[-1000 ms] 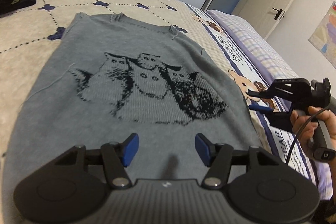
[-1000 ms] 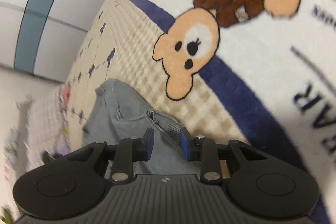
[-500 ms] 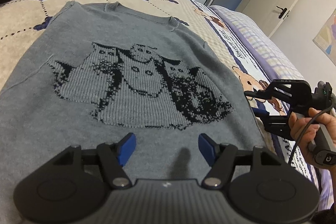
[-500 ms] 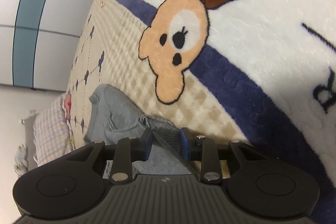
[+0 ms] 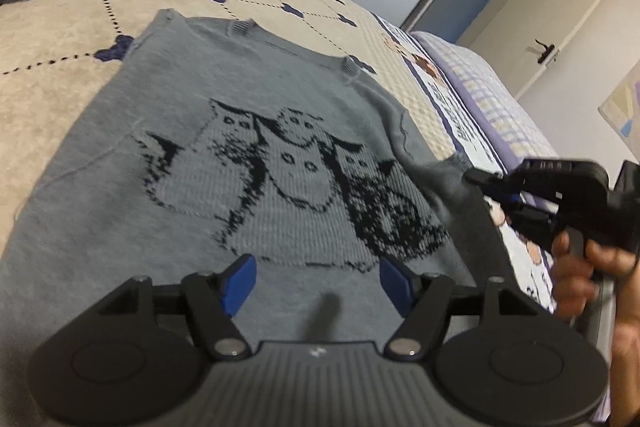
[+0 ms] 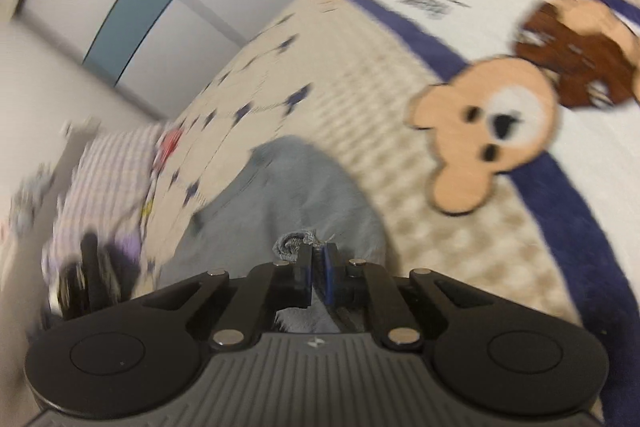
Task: Fold clothes
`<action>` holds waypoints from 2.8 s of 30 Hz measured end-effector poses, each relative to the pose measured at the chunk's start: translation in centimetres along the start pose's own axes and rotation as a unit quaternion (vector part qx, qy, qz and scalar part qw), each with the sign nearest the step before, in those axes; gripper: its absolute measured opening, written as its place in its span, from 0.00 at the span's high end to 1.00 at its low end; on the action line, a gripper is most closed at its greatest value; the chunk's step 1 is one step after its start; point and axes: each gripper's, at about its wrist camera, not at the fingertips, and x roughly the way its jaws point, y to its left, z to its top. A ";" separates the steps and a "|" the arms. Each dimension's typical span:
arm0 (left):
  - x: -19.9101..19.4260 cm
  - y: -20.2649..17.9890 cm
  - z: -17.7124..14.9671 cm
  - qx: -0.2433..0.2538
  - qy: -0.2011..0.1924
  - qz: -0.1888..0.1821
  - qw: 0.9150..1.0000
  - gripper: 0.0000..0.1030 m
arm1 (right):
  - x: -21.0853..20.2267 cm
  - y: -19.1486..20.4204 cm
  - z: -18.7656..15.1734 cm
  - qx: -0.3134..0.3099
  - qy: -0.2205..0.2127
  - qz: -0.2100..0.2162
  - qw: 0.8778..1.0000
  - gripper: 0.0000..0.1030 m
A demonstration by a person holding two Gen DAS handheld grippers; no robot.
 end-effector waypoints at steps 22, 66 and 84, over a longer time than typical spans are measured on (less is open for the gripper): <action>2.8 -1.5 2.5 0.020 0.004 -0.005 1.000 0.32 | 1.2 -2.3 0.9 0.065 0.060 -0.011 0.996 0.72; 5.3 -1.3 2.5 0.092 -0.017 0.011 0.996 0.31 | 3.6 3.2 0.4 -0.378 -0.028 -0.084 0.922 0.89; 7.2 -3.0 -1.0 0.252 -0.055 0.013 0.966 0.00 | 2.8 -0.8 3.3 -0.137 0.046 -0.001 0.989 0.68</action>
